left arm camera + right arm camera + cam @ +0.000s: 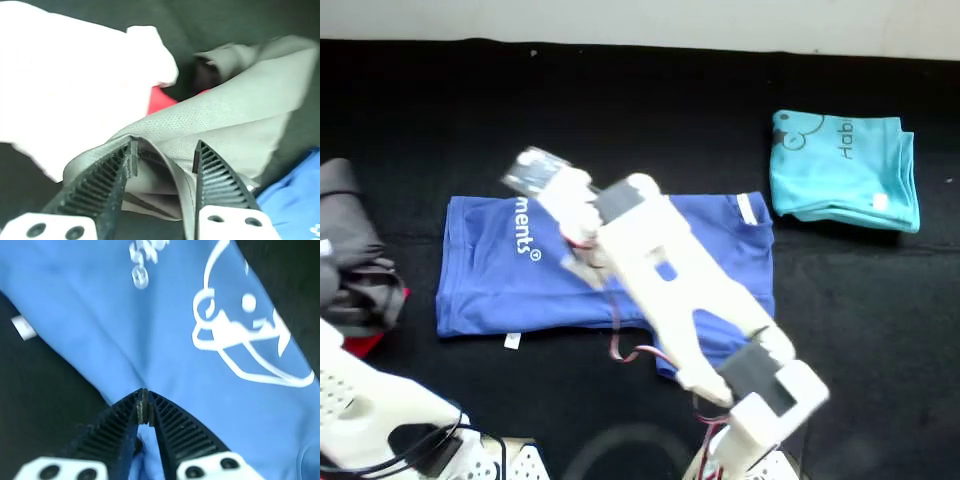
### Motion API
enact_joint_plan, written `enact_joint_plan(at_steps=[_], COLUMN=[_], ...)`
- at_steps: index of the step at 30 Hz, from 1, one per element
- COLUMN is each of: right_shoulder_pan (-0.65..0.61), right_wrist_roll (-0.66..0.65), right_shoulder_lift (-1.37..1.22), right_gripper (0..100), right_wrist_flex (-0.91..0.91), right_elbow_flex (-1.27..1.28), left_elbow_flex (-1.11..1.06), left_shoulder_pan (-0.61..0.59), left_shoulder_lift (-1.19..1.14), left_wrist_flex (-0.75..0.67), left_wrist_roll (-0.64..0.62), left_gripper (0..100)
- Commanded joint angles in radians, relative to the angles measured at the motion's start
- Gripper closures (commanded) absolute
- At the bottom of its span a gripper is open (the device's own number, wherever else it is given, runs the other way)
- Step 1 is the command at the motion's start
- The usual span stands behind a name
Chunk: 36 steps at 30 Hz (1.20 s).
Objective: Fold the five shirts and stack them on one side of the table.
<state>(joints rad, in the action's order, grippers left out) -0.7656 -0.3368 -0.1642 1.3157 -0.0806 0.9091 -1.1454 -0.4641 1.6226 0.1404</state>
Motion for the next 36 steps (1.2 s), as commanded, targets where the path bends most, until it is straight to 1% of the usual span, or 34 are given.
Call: enact_joint_plan(at_steps=[1,4,7,11,12,17,20,22,23,29,31,34,36], right_shoulder_pan=[-0.076,-0.128,-0.150,-0.153,-0.154,-0.160,-0.160,-0.163,-0.163,-0.130,-0.119,-0.119,-0.120], right_wrist_roll=[0.135,0.190,0.195,0.195,0.195,0.195,0.196,0.199,0.221,0.462,0.520,0.543,0.545], right_shoulder_lift=[-0.088,-0.200,-0.285,-0.335,-0.346,-0.403,-0.420,-0.426,-0.427,-0.429,-0.429,-0.427,-0.424], right_gripper=[98.9,98.9,98.9,98.9,98.9,98.9,98.9,98.9,98.9,98.9,98.9,98.8,96.7], right_wrist_flex=[-0.028,-0.044,-0.036,-0.045,-0.045,-0.038,-0.039,-0.045,-0.048,-0.117,-0.122,-0.114,-0.102], right_elbow_flex=[-0.237,-0.363,-0.463,-0.561,-0.587,-0.650,-0.657,-0.657,-0.657,-0.656,-0.657,-0.657,-0.657], left_elbow_flex=[-0.007,-0.007,-0.001,-0.001,-0.001,-0.002,-0.001,-0.001,-0.001,-0.002,-0.001,0.041,0.081], left_shoulder_pan=[-0.053,-0.054,0.001,0.162,0.208,0.407,0.496,0.529,0.539,0.613,0.633,0.642,0.634], left_shoulder_lift=[-0.038,-0.124,-0.188,-0.176,-0.162,-0.084,-0.042,-0.012,0.002,0.042,0.048,0.048,0.048], left_wrist_flex=[-0.012,-0.005,0.035,0.129,0.140,0.140,0.140,0.140,0.140,0.140,0.138,0.138,0.138], left_wrist_roll=[0.051,0.051,0.051,0.038,0.015,-0.114,-0.167,-0.209,-0.230,-0.328,-0.361,-0.417,-0.459], left_gripper=[81,81,81,81,81,81,81,81,81,81,81,81,81])
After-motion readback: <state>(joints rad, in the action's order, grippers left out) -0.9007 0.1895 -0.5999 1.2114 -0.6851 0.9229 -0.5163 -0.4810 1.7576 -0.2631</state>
